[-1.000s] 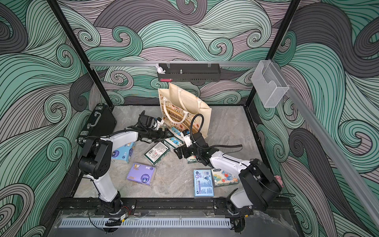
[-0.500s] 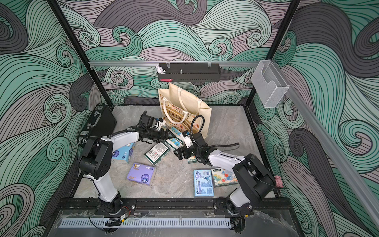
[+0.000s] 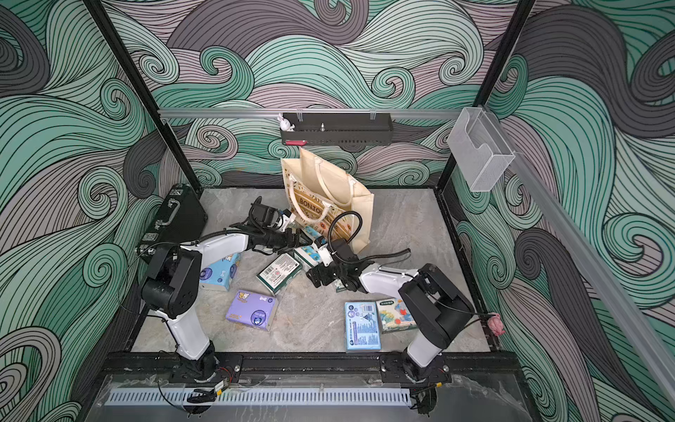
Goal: Put tissues into the canvas bag
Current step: Pick up the pack of facial tissues from the center of the board.
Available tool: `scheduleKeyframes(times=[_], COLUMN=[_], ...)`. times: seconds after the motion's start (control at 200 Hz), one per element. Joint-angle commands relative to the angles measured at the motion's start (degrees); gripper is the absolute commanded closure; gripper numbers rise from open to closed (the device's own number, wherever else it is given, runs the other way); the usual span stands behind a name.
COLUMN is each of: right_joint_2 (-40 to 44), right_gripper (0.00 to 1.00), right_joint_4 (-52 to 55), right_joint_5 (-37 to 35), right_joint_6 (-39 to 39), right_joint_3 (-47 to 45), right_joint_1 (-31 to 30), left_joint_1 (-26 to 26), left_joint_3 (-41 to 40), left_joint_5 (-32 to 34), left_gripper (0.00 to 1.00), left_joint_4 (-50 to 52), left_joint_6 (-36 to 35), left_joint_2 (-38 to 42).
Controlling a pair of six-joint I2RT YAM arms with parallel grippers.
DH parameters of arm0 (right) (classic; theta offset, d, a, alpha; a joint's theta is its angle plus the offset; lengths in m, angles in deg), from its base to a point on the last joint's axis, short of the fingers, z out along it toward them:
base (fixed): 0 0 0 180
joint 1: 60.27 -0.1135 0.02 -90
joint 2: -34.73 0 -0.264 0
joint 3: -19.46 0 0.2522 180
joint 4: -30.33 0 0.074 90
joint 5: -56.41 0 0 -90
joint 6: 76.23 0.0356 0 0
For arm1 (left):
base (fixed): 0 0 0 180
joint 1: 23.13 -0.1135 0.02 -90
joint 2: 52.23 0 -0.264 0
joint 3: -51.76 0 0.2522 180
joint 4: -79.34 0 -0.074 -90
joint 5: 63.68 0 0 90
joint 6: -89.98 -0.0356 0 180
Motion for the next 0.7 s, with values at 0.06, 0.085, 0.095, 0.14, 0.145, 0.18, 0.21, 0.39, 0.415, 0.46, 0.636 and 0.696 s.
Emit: scheduleKeyframes(times=[0.06, 0.085, 0.095, 0.14, 0.145, 0.18, 0.21, 0.39, 0.415, 0.46, 0.636, 0.696], right_joint_2=[-1.7, -1.8, -1.8, -2.2, -2.3, -2.6, -2.8, -3.0, -2.9, -2.5, -1.1, -1.0], right_gripper=[0.14, 0.14, 0.14, 0.16, 0.17, 0.19, 0.20, 0.30, 0.32, 0.36, 0.39, 0.42], right_joint_4=[3.4, 3.7, 3.7, 4.2, 4.2, 4.6, 5.1, 5.6, 5.5, 5.3, 4.1, 4.2], right_joint_5=[-3.5, -3.5, -3.5, -3.6, -3.5, -3.5, -3.5, -3.6, -3.7, -3.8, -3.9, -3.4], right_joint_6=[-1.7, -1.8, -1.8, -1.9, -1.9, -1.9, -2.1, -2.5, -2.5, -2.5, -3.0, -3.3], right_joint_3=[0.8, 1.0, 1.1, 1.3, 1.4, 1.7, 2.0, 2.3, 2.2, 2.0, 0.6, 0.6], right_joint_1=[-0.6, -0.7, -0.7, -0.7, -0.8, -0.8, -0.8, -0.9, -0.9, -0.9, -0.9, -0.9], left_joint_1=[0.5, 0.5, 0.5, 0.5, 0.5, 0.5, 0.5, 0.4, 0.4, 0.4, -0.1, -0.3], left_joint_3=[2.3, 2.4, 2.4, 2.5, 2.5, 2.5, 2.6, 2.8, 2.9, 3.0, 3.6, 3.6], left_joint_5=[-1.1, -1.1, -1.2, -1.1, -1.1, -1.1, -1.1, -1.2, -1.3, -1.2, 0.0, 0.1], left_gripper=[0.06, 0.06, 0.06, 0.06, 0.06, 0.06, 0.06, 0.06, 0.06, 0.06, 0.06, 0.06], left_joint_4=[2.2, 2.4, 2.4, 2.5, 2.5, 2.6, 2.7, 3.1, 3.3, 3.8, 5.3, 5.4], left_joint_6=[-1.4, -1.5, -1.5, -1.5, -1.5, -1.5, -1.5, -1.7, -1.7, -2.1, -3.5, -3.7], left_joint_2=[-1.5, -1.5, -1.5, -1.5, -1.5, -1.5, -1.5, -1.5, -1.5, -1.4, -0.8, -0.4])
